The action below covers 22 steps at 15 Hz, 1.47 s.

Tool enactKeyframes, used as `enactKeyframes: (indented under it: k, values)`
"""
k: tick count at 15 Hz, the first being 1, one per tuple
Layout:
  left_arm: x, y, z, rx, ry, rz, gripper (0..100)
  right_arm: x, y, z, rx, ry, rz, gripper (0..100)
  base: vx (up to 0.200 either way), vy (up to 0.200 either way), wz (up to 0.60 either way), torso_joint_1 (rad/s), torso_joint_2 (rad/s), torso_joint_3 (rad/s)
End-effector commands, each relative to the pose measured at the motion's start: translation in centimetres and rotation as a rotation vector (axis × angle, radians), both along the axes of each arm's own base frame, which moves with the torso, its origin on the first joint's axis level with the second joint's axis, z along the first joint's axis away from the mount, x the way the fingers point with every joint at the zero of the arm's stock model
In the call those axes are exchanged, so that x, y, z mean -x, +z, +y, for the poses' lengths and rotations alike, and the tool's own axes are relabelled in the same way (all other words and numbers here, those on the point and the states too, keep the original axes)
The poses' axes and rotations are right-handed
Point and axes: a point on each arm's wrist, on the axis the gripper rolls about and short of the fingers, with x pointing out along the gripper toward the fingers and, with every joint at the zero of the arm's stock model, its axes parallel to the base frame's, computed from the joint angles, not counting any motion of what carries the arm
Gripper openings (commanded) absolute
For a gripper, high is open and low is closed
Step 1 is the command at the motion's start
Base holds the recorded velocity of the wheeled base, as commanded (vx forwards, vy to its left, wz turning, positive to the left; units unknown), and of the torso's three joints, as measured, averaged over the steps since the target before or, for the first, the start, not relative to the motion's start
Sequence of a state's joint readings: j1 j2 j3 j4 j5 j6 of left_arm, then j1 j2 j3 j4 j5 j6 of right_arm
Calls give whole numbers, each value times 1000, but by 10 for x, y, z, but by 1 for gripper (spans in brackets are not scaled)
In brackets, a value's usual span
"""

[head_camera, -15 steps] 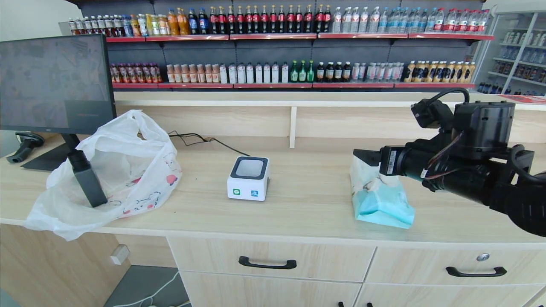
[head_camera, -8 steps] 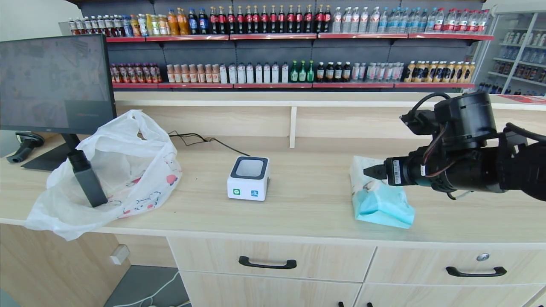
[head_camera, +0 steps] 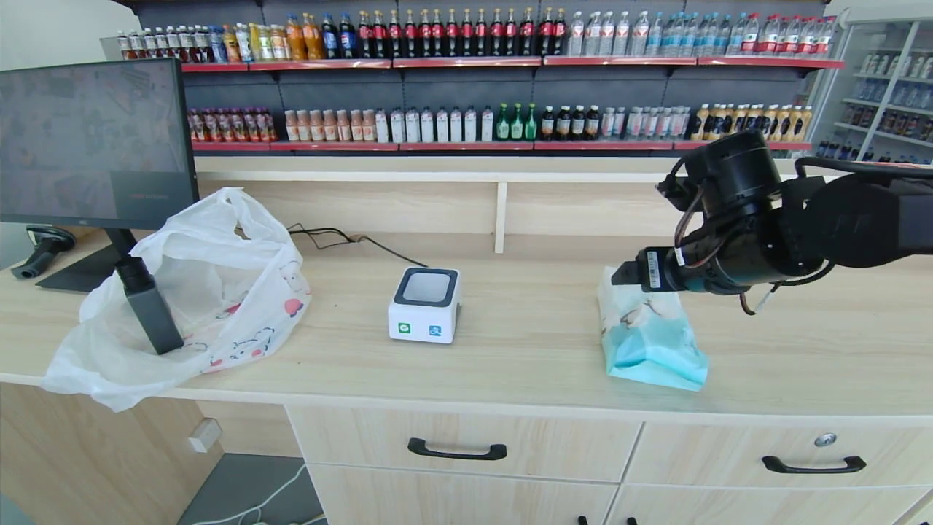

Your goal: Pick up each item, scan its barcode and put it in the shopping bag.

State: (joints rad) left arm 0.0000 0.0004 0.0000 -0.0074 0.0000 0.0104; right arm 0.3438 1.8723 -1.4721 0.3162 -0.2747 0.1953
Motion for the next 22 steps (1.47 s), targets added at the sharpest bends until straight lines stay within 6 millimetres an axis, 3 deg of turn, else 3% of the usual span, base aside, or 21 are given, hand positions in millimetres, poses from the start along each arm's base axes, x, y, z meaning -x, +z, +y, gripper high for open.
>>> enactKeyframes:
  k: [1, 8, 22]
  values:
    - [0, 0, 0, 0, 0, -1, 100, -11, -9, 7, 3, -7, 40, 100, 0, 0, 0, 0, 0, 0]
    - [0, 0, 0, 0, 0, -1, 100, -13, -17, 5, -28, -63, 121, 100, 0, 0, 0, 0, 0, 0]
    - [0, 0, 0, 0, 0, -1, 100, -28, -50, -1, -54, -107, 216, 100, 0, 0, 0, 0, 0, 0]
